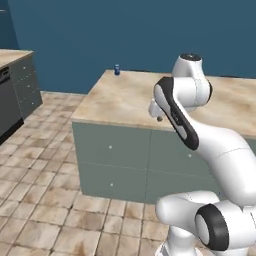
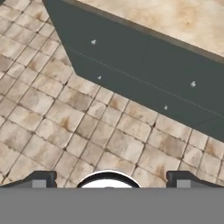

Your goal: Four empty soda cans are scattered around the kitchen. Gather all the cans and cluster them next to the stove for recycling.

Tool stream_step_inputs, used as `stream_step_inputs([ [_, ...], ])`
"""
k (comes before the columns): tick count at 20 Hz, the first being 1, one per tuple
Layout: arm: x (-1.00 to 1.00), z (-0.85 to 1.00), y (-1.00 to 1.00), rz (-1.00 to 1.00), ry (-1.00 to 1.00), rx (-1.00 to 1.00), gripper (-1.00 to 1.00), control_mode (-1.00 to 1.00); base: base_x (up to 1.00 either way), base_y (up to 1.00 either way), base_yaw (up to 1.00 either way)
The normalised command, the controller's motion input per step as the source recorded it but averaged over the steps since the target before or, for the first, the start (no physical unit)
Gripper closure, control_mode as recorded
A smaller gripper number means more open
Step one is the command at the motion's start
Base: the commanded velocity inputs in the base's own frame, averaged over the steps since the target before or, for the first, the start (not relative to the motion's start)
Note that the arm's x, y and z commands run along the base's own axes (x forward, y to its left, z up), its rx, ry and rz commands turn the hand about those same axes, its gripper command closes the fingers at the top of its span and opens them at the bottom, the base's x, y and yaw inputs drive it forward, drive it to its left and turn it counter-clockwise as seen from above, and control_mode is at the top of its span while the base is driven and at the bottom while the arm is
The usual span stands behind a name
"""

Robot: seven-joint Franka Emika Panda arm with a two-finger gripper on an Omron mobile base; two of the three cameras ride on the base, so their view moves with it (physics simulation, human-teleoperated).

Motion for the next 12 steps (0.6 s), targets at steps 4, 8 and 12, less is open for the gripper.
stream_step_inputs([
  [4,0.00,0.00,0.00,0.00,0.00,0.00,-1.00,1.00,0.61,0.37,-0.16],
  [8,0.00,0.00,0.00,0.00,0.00,0.00,-1.00,1.00,0.53,0.47,-0.09],
  [12,0.00,0.00,0.00,0.00,0.00,0.00,-1.00,1.00,0.42,0.51,-0.14],
])
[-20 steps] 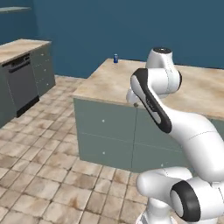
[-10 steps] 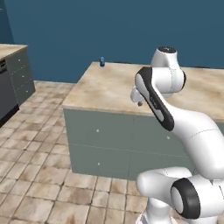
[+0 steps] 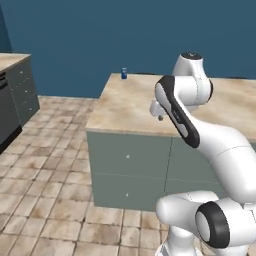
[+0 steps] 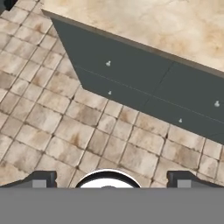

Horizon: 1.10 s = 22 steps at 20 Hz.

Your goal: Four empty soda cans are scattered around the kitchen. Gather all the cans and cluster them next to the stove for recycling.

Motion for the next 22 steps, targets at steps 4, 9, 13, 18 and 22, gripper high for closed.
stream_step_inputs([
  [4,0.00,0.00,0.00,0.00,0.00,0.00,-1.00,1.00,0.33,0.53,-0.16],
  [9,0.00,0.00,0.00,0.00,0.00,0.00,-1.00,1.00,0.29,0.56,-0.12],
  [13,0.00,0.00,0.00,0.00,0.00,0.00,-1.00,1.00,0.28,0.57,-0.10],
  [18,0.00,0.00,0.00,0.00,0.00,0.00,-1.00,1.00,0.30,0.58,-0.08],
  [22,0.00,0.00,0.00,0.00,0.00,0.00,-1.00,1.00,0.29,0.57,-0.11],
])
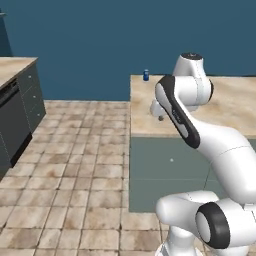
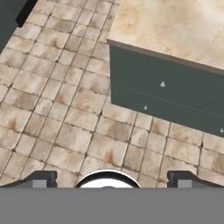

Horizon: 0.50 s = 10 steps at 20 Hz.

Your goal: Four empty soda cans are scattered around the kitchen. Gather all the cans and cluster them next to the stove for recycling.

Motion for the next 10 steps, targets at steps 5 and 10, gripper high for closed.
stream_step_inputs([
  [5,0.00,0.00,0.00,0.00,0.00,0.00,-1.00,1.00,0.32,0.56,-0.10],
  [10,0.00,0.00,0.00,0.00,0.00,0.00,-1.00,1.00,0.33,0.60,-0.04],
])
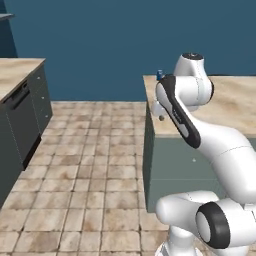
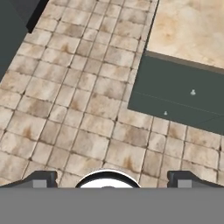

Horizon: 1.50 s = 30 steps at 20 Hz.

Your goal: Four empty soda cans are scattered around the kitchen. Gather all the cans and cluster them next to the stove for recycling.

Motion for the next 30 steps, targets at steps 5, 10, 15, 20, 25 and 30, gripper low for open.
stream_step_inputs([
  [5,0.00,0.00,0.00,0.00,0.00,0.00,-1.00,1.00,0.38,0.55,-0.01],
  [10,0.00,0.00,0.00,0.00,0.00,0.00,-1.00,1.00,0.48,0.48,-0.01],
  [15,0.00,0.00,0.00,0.00,0.00,0.00,-1.00,1.00,0.37,0.32,0.00],
  [20,0.00,0.00,0.00,0.00,0.00,0.00,-1.00,1.00,0.40,0.24,-0.03],
  [25,0.00,0.00,0.00,0.00,0.00,0.00,-1.00,1.00,0.51,0.26,-0.18],
  [30,0.00,0.00,0.00,0.00,0.00,0.00,-1.00,1.00,0.52,0.34,-0.29],
])
